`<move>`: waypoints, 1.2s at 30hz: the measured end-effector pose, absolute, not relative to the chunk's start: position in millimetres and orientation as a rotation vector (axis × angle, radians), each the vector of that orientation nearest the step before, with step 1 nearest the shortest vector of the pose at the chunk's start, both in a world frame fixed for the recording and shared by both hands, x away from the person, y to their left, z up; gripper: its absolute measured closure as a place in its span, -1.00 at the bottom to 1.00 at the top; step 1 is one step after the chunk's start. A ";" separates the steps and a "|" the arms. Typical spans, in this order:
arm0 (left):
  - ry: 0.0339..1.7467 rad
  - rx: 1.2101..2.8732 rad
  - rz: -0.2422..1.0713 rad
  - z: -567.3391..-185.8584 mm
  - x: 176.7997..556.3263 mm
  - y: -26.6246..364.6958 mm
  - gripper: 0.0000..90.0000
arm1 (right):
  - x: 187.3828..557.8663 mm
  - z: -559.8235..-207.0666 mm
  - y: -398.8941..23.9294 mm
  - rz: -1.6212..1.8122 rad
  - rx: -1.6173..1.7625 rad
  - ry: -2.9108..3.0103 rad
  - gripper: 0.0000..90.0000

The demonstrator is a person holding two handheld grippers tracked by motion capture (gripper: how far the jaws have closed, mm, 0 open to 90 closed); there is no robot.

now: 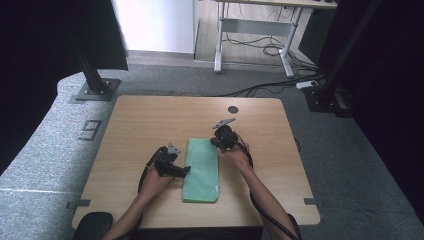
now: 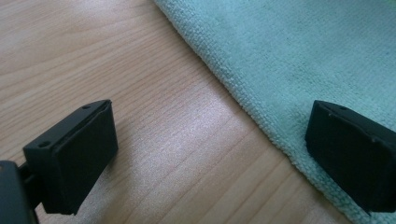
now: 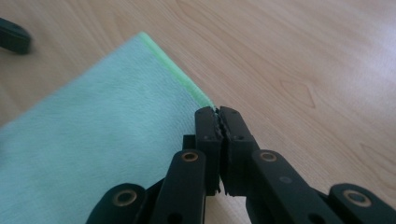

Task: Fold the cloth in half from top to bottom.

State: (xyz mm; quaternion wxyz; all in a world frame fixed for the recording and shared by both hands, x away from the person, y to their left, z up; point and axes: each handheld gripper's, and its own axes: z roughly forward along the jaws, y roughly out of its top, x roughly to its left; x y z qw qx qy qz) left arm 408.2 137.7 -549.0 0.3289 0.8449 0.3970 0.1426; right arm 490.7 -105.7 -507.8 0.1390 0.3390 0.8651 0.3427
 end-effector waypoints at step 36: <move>1.049 2.211 0.381 -549.0 407.4 137.5 -0.95 | 378.7 -440.2 -120.6 1.259 0.646 2.473 0.93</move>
